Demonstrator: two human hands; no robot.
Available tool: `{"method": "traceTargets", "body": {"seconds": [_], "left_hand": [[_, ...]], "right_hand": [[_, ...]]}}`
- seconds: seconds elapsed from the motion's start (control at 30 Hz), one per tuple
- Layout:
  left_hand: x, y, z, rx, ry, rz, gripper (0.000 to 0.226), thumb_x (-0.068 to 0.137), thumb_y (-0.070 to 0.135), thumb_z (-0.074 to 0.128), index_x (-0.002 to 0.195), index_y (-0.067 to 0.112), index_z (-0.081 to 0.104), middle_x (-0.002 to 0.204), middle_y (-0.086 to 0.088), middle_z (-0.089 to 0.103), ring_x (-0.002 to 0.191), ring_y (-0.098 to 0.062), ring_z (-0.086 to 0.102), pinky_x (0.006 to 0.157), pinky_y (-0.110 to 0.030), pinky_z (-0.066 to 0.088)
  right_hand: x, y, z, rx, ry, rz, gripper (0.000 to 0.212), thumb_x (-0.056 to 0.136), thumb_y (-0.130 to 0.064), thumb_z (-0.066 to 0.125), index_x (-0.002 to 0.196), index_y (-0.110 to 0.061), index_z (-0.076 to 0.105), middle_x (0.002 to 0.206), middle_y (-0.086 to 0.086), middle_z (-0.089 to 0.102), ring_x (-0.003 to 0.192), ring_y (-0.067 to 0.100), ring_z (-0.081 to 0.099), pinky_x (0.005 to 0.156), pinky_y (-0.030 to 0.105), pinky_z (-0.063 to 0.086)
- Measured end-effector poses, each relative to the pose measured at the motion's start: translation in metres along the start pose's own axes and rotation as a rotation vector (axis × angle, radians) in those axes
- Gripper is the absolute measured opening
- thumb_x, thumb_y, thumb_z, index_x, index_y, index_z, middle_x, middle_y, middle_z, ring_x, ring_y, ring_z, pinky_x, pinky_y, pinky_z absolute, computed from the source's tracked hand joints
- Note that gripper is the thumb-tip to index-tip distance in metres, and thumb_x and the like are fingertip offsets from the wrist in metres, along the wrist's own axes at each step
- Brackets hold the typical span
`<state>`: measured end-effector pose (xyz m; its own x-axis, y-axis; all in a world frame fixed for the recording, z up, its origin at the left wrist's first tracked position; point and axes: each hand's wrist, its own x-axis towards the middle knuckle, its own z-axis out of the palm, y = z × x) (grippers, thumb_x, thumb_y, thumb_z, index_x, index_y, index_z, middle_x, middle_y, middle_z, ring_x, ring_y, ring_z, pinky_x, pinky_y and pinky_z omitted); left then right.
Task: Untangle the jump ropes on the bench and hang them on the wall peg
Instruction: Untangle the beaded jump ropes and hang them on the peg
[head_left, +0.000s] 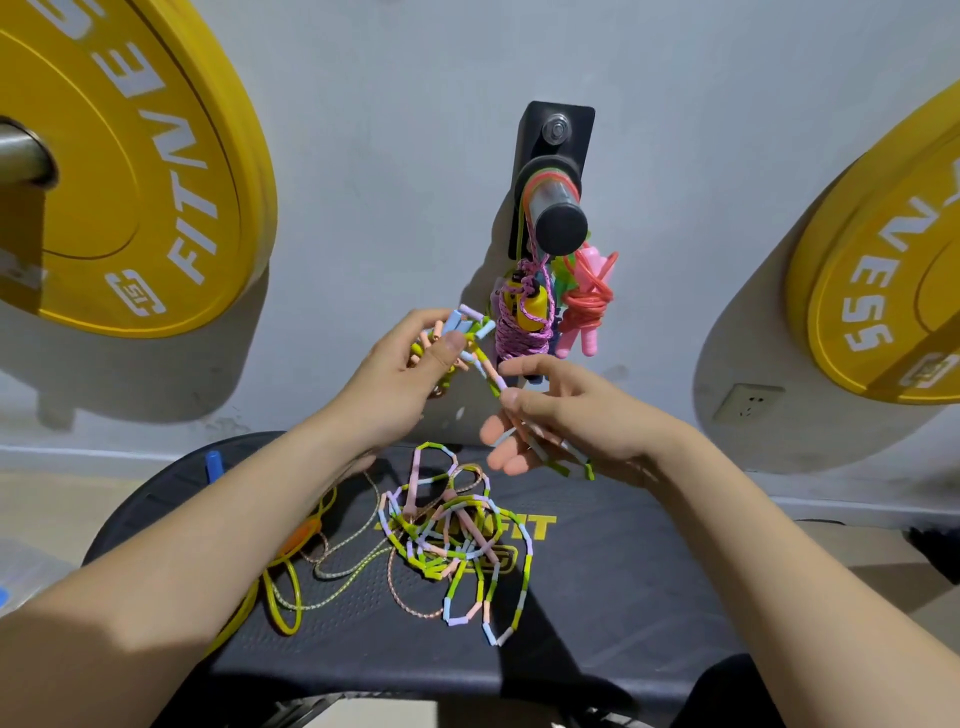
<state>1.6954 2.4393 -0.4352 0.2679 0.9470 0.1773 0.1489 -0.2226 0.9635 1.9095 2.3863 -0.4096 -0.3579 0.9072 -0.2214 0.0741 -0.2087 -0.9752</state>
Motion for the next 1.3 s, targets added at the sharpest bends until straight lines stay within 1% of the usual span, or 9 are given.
{"method": "traceTargets", "body": {"seconds": [0.1, 0.27, 0.4, 0.6, 0.77, 0.87, 1.0, 1.2, 1.3], "left_hand": [[0.001, -0.003, 0.001, -0.056, 0.017, -0.041, 0.020, 0.100, 0.048, 0.067, 0.115, 0.035, 0.073, 0.077, 0.011, 0.071, 0.058, 0.000, 0.057, 0.053, -0.015, 0.047], [0.005, -0.009, 0.001, 0.045, 0.077, -0.112, 0.033, 0.090, 0.051, 0.078, 0.107, 0.028, 0.062, 0.084, -0.002, 0.072, 0.062, -0.007, 0.063, 0.055, -0.023, 0.048], [0.008, -0.014, 0.007, 0.009, 0.162, -0.138, 0.025, 0.094, 0.037, 0.078, 0.101, 0.023, 0.057, 0.084, -0.001, 0.064, 0.052, -0.002, 0.060, 0.043, -0.014, 0.040], [0.006, -0.007, 0.009, -0.138, 0.066, -0.216, 0.022, 0.094, 0.032, 0.079, 0.114, 0.028, 0.071, 0.092, -0.004, 0.071, 0.073, -0.012, 0.064, 0.067, -0.024, 0.049], [0.007, 0.003, 0.014, -0.545, -0.139, -0.326, 0.022, 0.084, 0.017, 0.061, 0.102, 0.004, 0.064, 0.081, -0.005, 0.041, 0.068, -0.016, 0.023, 0.067, -0.036, 0.011], [0.003, 0.001, 0.016, -0.437, -0.126, -0.252, 0.012, 0.102, 0.007, 0.062, 0.109, 0.003, 0.070, 0.093, -0.007, 0.065, 0.069, -0.008, 0.055, 0.054, -0.020, 0.034], [0.000, -0.004, 0.017, -0.354, -0.111, -0.202, 0.032, 0.097, 0.012, 0.074, 0.127, 0.010, 0.064, 0.101, -0.003, 0.079, 0.083, -0.012, 0.071, 0.066, -0.024, 0.056], [-0.006, 0.000, 0.020, -0.160, -0.129, -0.095, 0.061, 0.086, 0.012, 0.084, 0.137, 0.028, 0.054, 0.098, 0.007, 0.077, 0.076, -0.014, 0.069, 0.062, -0.032, 0.059], [-0.006, 0.002, 0.022, -0.088, -0.161, -0.027, 0.051, 0.085, 0.011, 0.080, 0.130, 0.031, 0.065, 0.102, 0.006, 0.078, 0.077, -0.016, 0.066, 0.065, -0.034, 0.059]], "right_hand": [[-0.002, -0.004, 0.004, 0.054, 0.030, -0.018, 0.029, 0.111, -0.006, 0.047, 0.134, -0.019, 0.037, 0.096, 0.030, 0.075, 0.089, 0.049, 0.077, 0.071, 0.045, 0.065], [0.000, -0.013, 0.006, 0.155, -0.005, -0.135, 0.021, 0.091, -0.012, 0.054, 0.097, -0.008, 0.074, 0.101, 0.034, 0.074, 0.089, 0.048, 0.076, 0.069, 0.041, 0.062], [0.000, -0.013, 0.001, 0.240, -0.051, -0.230, 0.035, 0.095, -0.015, 0.056, 0.125, -0.005, 0.069, 0.124, 0.026, 0.073, 0.108, 0.044, 0.075, 0.080, 0.044, 0.064], [0.004, -0.007, 0.003, -0.378, 0.357, -0.533, 0.021, 0.106, -0.015, 0.064, 0.095, 0.001, 0.072, 0.074, 0.017, 0.061, 0.066, 0.006, 0.057, 0.064, 0.015, 0.045], [0.007, -0.005, 0.006, -0.653, 0.476, -0.527, 0.041, 0.107, -0.024, 0.054, 0.068, -0.023, 0.042, 0.064, -0.013, 0.039, 0.058, 0.006, 0.038, 0.056, 0.021, 0.032], [0.011, -0.003, 0.007, -0.563, 0.519, -0.538, 0.012, 0.105, -0.016, 0.052, 0.095, -0.023, 0.051, 0.071, -0.002, 0.062, 0.064, 0.016, 0.056, 0.059, 0.025, 0.045], [0.016, -0.005, 0.004, -0.182, 0.528, -0.447, 0.020, 0.099, 0.002, 0.046, 0.116, -0.007, 0.049, 0.081, 0.017, 0.071, 0.061, 0.014, 0.063, 0.053, 0.021, 0.046], [0.015, -0.011, 0.012, 0.108, 0.499, -0.316, 0.032, 0.095, 0.003, 0.038, 0.069, -0.011, 0.049, 0.066, 0.010, 0.060, 0.055, 0.020, 0.042, 0.050, 0.028, 0.031], [0.016, -0.016, 0.018, 0.224, 0.448, -0.223, 0.041, 0.108, -0.028, 0.036, 0.073, -0.016, 0.053, 0.065, 0.011, 0.060, 0.055, 0.020, 0.043, 0.054, 0.029, 0.033]]}}
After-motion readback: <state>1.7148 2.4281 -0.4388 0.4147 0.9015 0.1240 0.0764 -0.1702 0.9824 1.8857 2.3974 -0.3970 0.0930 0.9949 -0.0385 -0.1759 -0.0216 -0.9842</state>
